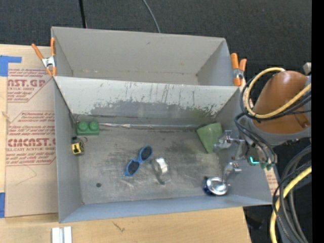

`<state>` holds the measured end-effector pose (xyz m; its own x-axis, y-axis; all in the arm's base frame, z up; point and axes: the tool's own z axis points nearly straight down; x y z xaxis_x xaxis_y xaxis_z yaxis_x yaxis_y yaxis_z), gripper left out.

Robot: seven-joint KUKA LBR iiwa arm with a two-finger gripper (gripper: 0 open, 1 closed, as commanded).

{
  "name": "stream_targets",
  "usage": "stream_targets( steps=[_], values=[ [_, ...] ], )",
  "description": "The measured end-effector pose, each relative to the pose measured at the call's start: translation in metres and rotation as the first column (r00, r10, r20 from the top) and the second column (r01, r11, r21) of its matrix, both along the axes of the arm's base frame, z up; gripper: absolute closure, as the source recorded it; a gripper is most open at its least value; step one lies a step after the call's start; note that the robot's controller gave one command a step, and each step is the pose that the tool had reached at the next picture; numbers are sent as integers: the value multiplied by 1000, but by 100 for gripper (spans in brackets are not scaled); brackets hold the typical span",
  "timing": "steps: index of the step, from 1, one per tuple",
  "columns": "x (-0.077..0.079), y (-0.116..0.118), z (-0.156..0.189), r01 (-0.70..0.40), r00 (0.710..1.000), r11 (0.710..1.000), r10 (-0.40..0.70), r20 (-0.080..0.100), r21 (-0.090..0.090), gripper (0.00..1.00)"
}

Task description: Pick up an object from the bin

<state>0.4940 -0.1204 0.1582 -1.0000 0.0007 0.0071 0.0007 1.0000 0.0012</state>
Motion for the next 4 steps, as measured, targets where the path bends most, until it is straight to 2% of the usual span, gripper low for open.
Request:
stream_targets(
  steps=[1, 2, 3, 4],
  values=[
    [-7, -18, -85, -196, 980, 981, 196, 27, -6, 0],
    [-4, 21, -85, -129, 991, 992, 129, 18, -6, 0],
    [-4, 21, -85, -130, 991, 991, 130, 17, -3, 100],
    [15, -2, 32, -445, 895, 895, 445, 14, -6, 100]
  ],
)
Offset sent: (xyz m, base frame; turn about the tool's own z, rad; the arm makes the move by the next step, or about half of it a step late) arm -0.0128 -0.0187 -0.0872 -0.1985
